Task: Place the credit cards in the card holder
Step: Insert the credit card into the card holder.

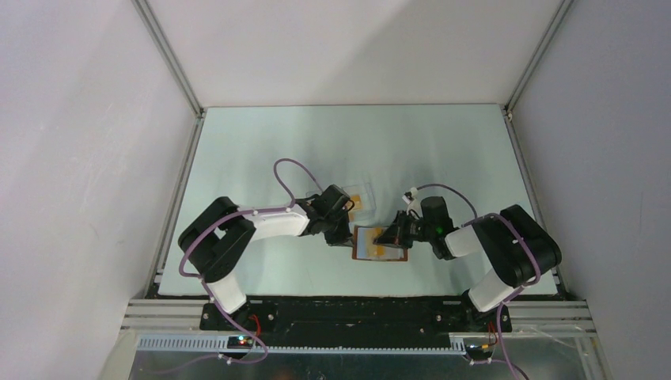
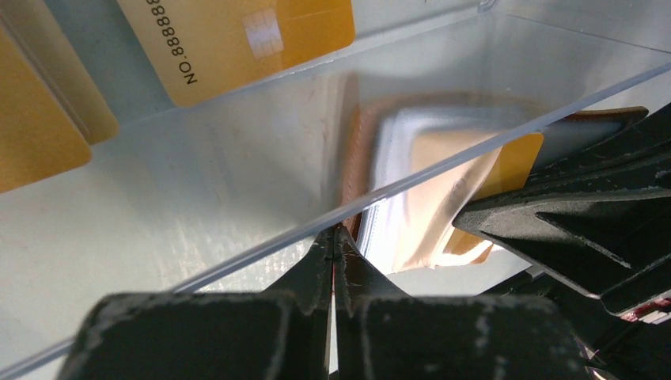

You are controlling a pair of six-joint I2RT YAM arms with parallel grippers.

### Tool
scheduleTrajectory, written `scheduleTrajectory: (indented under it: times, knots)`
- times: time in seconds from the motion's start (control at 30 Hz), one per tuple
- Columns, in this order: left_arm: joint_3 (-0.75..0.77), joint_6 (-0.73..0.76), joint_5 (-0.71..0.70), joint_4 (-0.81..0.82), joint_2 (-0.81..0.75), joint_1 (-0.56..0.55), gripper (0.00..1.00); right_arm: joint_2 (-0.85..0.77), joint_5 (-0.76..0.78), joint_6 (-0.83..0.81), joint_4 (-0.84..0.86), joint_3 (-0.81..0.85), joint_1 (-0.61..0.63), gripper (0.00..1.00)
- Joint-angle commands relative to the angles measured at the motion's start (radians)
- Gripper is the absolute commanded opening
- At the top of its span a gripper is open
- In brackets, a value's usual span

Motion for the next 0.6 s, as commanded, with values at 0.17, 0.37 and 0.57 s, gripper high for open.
scheduleTrajectory:
  times: [0.17, 0.37, 0.57]
  knots:
    - [-0.008, -0.003, -0.023, -0.042, 0.043, 0.000, 0.00, -0.040, 0.109, 0.064, -0.058, -0.009, 0.078, 0.09]
    - [-0.016, -0.006, -0.026, -0.043, 0.034, 0.004, 0.00, -0.169, 0.194, -0.034, -0.359, 0.041, 0.078, 0.51]
    - [-0.012, -0.005, -0.023, -0.042, 0.035, 0.006, 0.00, -0.270, 0.291, -0.105, -0.574, 0.110, 0.080, 0.75]
